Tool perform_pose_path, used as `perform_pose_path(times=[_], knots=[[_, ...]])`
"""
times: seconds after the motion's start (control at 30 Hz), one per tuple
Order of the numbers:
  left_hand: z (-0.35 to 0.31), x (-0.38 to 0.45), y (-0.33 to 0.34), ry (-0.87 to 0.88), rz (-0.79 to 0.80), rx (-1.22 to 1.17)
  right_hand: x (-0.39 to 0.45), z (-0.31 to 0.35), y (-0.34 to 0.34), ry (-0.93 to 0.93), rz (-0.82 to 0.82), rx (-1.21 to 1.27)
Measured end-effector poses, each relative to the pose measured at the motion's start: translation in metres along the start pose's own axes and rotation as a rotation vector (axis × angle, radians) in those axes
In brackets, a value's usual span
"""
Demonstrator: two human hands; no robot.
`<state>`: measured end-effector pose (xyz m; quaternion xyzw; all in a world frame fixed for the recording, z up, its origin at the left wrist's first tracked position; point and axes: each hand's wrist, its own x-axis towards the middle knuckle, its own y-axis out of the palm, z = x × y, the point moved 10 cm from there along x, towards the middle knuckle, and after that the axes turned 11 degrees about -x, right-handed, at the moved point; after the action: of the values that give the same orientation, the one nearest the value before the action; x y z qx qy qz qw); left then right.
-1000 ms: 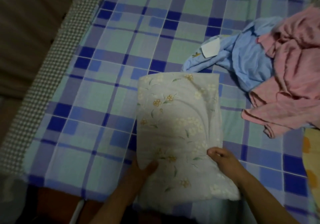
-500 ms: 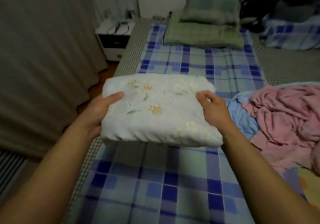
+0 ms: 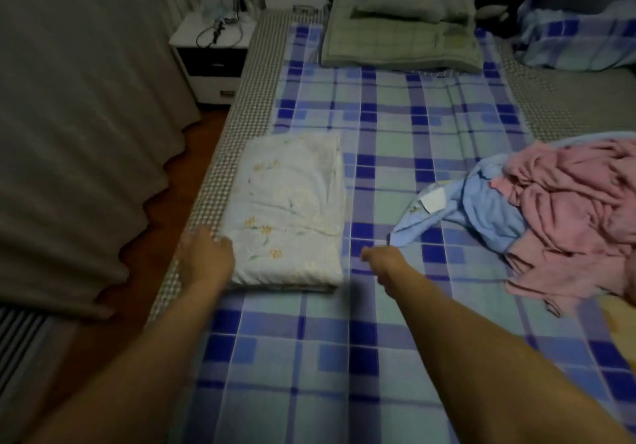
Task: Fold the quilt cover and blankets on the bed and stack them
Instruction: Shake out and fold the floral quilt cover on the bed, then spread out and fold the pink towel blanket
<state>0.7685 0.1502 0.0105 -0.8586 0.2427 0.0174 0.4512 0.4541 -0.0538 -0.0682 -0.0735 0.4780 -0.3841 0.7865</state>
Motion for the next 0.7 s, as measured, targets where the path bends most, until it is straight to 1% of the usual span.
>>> perform_pose_path(times=[0.03, 0.1, 0.13, 0.2, 0.23, 0.27, 0.33, 0.37, 0.43, 0.47, 0.5, 0.57, 0.6, 0.63, 0.7], knots=[[0.015, -0.03, 0.036, 0.024, 0.112, 0.037, -0.003, -0.037, 0.013, 0.042, 0.027, -0.188], [0.054, -0.097, 0.114, 0.024, 0.422, 0.165, -0.016, -0.106, 0.029, 0.04, 0.049, -0.56], [0.073, -0.136, 0.151, 0.013, 0.586, 0.255, -0.03, -0.146, 0.031, 0.09, 0.053, -0.608], [0.1, -0.214, 0.208, -0.017, 0.893, 0.384, -0.071, -0.217, 0.018, 0.184, 0.033, -0.625], [0.103, -0.253, 0.227, -0.023, 1.025, 0.426, -0.094, -0.251, 0.009, 0.21, 0.041, -0.684], [0.099, -0.286, 0.24, -0.038, 1.104, 0.428, -0.115, -0.285, -0.004, 0.243, 0.062, -0.724], [0.082, -0.327, 0.261, -0.072, 1.167, 0.406, -0.151, -0.354, -0.039, 0.371, 0.099, -0.719], [0.068, -0.34, 0.271, -0.051, 1.177, 0.409, -0.166, -0.384, -0.058, 0.41, 0.099, -0.715], [0.034, -0.355, 0.295, 0.05, 1.188, 0.454, -0.19, -0.433, -0.096, 0.501, 0.075, -0.64], [0.015, -0.357, 0.31, 0.122, 1.182, 0.498, -0.196, -0.451, -0.114, 0.526, 0.044, -0.594], [-0.006, -0.358, 0.325, 0.192, 1.164, 0.531, -0.197, -0.467, -0.131, 0.532, 0.048, -0.603], [-0.051, -0.363, 0.359, 0.266, 1.115, 0.515, -0.187, -0.49, -0.163, 0.511, 0.083, -0.64], [-0.073, -0.367, 0.379, 0.288, 1.095, 0.513, -0.174, -0.504, -0.181, 0.516, 0.066, -0.61], [-0.095, -0.374, 0.402, 0.309, 1.083, 0.511, -0.155, -0.519, -0.201, 0.515, 0.037, -0.578], [-0.139, -0.393, 0.452, 0.319, 1.067, 0.473, -0.108, -0.541, -0.257, 0.504, -0.089, -0.48]])
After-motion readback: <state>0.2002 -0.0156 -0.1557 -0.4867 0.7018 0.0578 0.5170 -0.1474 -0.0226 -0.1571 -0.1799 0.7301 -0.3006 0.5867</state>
